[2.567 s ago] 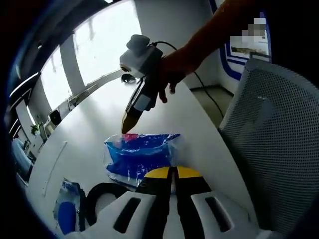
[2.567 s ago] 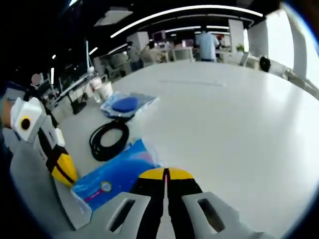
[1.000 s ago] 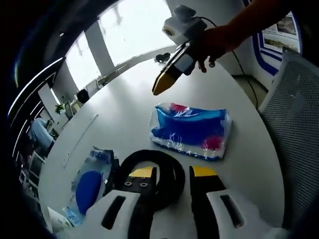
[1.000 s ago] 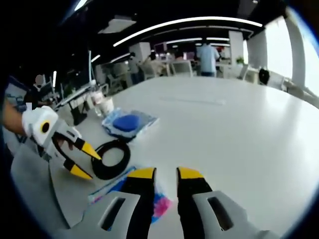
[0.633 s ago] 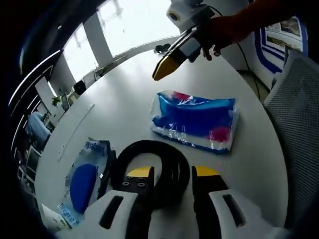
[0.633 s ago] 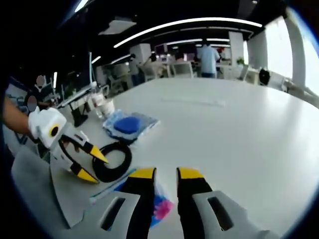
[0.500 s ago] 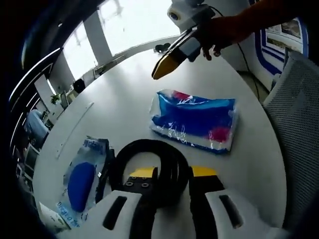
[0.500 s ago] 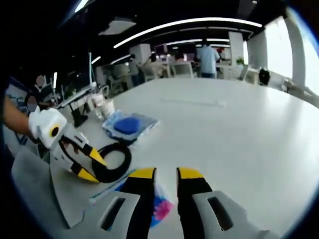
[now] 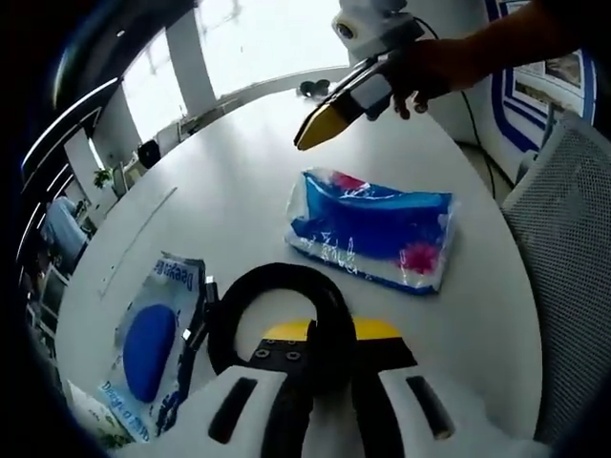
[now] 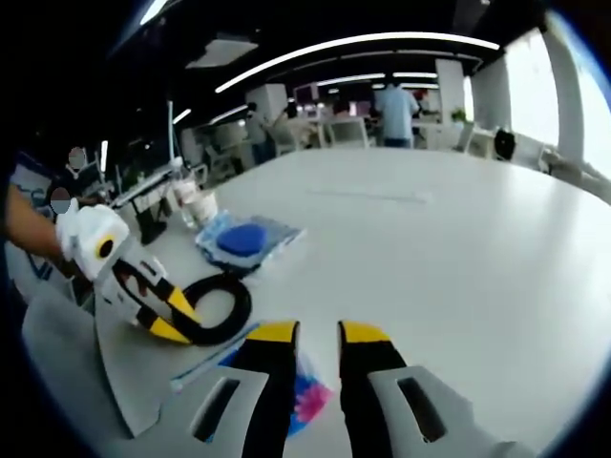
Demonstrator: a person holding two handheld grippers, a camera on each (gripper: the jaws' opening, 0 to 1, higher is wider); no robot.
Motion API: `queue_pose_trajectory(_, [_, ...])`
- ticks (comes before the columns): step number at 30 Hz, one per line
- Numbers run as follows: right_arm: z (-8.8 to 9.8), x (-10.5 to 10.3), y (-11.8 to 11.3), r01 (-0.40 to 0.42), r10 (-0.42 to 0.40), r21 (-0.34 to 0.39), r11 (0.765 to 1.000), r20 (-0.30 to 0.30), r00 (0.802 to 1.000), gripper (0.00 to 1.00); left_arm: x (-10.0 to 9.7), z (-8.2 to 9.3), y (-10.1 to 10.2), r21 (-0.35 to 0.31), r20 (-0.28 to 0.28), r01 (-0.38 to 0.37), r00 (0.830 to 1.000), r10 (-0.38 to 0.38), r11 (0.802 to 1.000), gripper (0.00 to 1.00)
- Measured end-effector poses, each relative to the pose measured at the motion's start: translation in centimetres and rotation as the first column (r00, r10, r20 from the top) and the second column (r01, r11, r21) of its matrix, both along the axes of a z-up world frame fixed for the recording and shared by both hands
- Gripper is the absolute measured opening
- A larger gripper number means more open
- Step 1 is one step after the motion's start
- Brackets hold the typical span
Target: Arrange the tabletop items into an orderly group along one side of the table until the central work area is clear of visible clutter.
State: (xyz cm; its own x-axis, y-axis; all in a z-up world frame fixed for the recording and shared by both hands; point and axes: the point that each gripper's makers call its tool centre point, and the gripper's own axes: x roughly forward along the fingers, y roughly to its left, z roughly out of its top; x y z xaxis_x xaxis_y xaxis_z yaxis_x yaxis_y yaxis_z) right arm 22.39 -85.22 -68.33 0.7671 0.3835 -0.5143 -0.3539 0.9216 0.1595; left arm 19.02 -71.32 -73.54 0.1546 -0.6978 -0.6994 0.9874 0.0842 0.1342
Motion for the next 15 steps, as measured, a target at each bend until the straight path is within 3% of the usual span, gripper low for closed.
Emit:
queue_pose_trajectory(3, [0.0,0.0,0.0,0.0,0.0,0.002,1.0,0.0,1.0,0.13,-0.1,0.3,-0.2,-0.014,-0.012,-0.003,1.0,0.003,1.0,0.07])
queue_pose_trajectory(15, [0.7,-0.1,0.8,-0.022,0.022,0.02,1.0,0.02,1.0,0.15,-0.5,1.2,0.4,-0.018,0.025,0.005,1.0,-0.004,1.0,0.04])
